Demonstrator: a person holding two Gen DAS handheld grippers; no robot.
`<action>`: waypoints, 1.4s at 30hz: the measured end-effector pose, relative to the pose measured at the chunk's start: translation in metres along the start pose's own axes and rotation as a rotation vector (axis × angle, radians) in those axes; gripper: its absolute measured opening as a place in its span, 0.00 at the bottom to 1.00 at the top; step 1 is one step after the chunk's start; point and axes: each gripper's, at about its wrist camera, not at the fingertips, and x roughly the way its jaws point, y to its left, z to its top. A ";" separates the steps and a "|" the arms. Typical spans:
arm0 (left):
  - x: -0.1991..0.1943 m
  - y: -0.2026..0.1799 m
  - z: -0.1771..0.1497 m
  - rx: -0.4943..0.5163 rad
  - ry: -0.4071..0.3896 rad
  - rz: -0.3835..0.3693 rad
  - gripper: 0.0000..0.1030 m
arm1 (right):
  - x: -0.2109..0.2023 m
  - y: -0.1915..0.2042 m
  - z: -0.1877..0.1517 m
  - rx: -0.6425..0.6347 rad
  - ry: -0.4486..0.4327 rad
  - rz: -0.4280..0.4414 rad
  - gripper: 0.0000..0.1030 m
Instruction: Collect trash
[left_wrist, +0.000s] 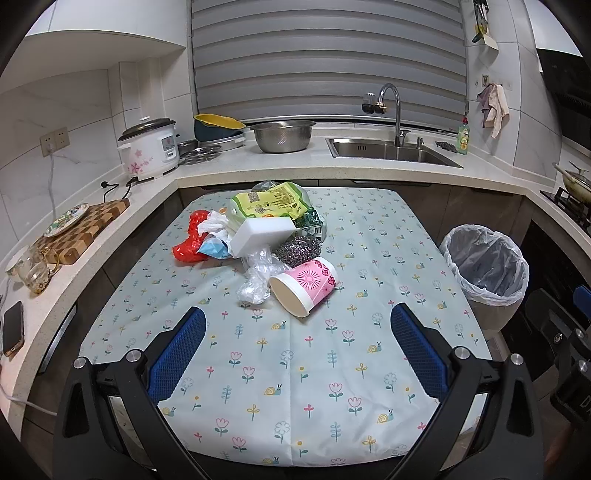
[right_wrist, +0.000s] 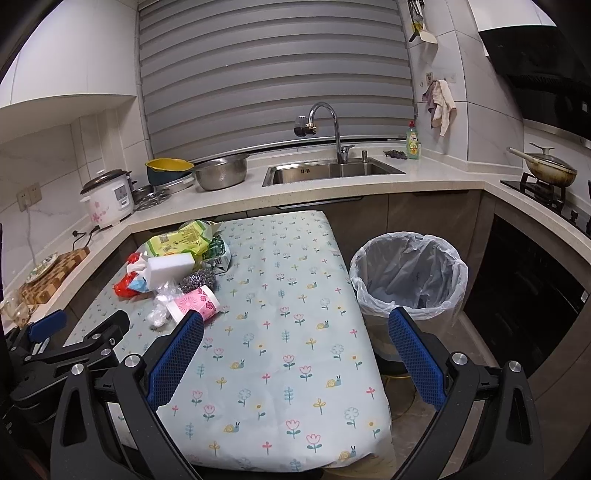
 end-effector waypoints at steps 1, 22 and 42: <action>0.000 0.000 0.000 0.000 0.001 -0.001 0.93 | 0.000 0.000 0.000 0.001 0.000 -0.001 0.93; -0.001 0.001 0.001 -0.001 -0.004 -0.001 0.93 | -0.001 -0.007 -0.001 0.010 -0.002 -0.013 0.93; -0.002 0.001 0.001 0.001 -0.007 0.000 0.93 | -0.001 -0.012 -0.002 0.012 -0.004 -0.020 0.93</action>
